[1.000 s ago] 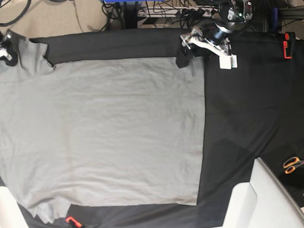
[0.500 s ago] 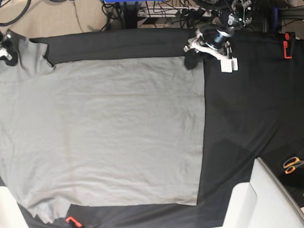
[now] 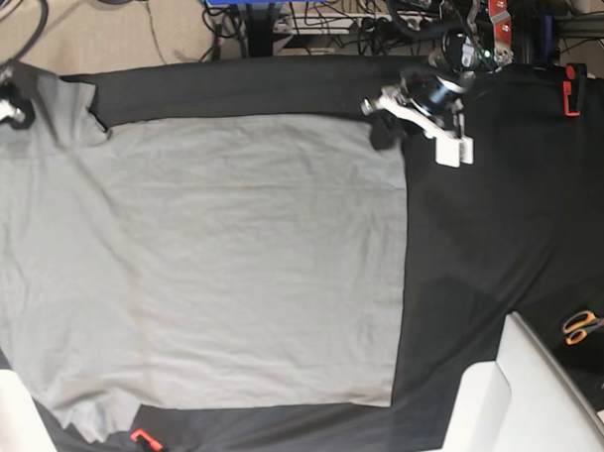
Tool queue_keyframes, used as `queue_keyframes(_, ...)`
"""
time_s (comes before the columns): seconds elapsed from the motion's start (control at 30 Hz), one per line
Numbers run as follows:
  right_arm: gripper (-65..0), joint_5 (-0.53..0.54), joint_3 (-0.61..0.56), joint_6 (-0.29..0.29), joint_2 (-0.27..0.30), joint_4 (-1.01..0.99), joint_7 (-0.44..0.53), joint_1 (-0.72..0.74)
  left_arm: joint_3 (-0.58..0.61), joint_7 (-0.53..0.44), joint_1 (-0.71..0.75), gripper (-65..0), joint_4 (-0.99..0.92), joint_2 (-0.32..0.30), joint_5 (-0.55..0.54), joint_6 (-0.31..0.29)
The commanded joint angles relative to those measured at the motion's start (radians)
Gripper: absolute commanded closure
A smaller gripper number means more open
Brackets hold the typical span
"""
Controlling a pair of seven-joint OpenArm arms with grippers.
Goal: Fold the T-shirt properly
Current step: 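Lift the grasped side edge and fold it over toward the shirt's middle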
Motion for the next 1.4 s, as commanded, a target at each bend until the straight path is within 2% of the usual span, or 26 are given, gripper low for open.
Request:
queue_keyframes(0.0,-0.5,0.018,0.004,0.007,0.037,0.018,0.011,0.017,0.005,-0.013,-0.008,0.0,0.027,-0.008,-0.009,0.009)
queue_keyframes(0.13,-0.5,0.018,0.003,0.007,0.069,0.019,0.0,0.066,0.008,0.007,-0.013,0.0,0.066,-0.017,-0.015,0.026)
queue_keyframes(0.3,-0.5,0.018,-0.002,0.007,0.109,0.015,-0.003,0.123,-0.006,0.147,-0.077,0.0,0.126,-0.017,-0.015,0.028)
queue_keyframes(0.6,-0.5,0.018,-0.112,0.007,0.143,-0.108,-0.015,0.242,-0.006,0.207,-0.188,0.0,0.093,-0.009,-0.015,0.029)
queue_keyframes(0.87,-0.5,0.018,-0.207,0.007,0.167,-0.157,0.103,0.291,-0.006,0.21,-0.267,0.0,0.031,-0.015,-0.009,0.029)
queue_keyframes(1.13,-0.5,0.018,-0.302,0.007,0.235,-0.351,0.24,0.382,-0.006,0.205,-0.336,0.0,-0.08,-0.028,-0.009,0.029)
queue_keyframes(1.37,-0.5,0.018,-0.368,0.007,0.241,-0.463,0.361,0.453,-0.006,0.204,-0.407,0.0,-0.161,-0.031,-0.007,0.029)
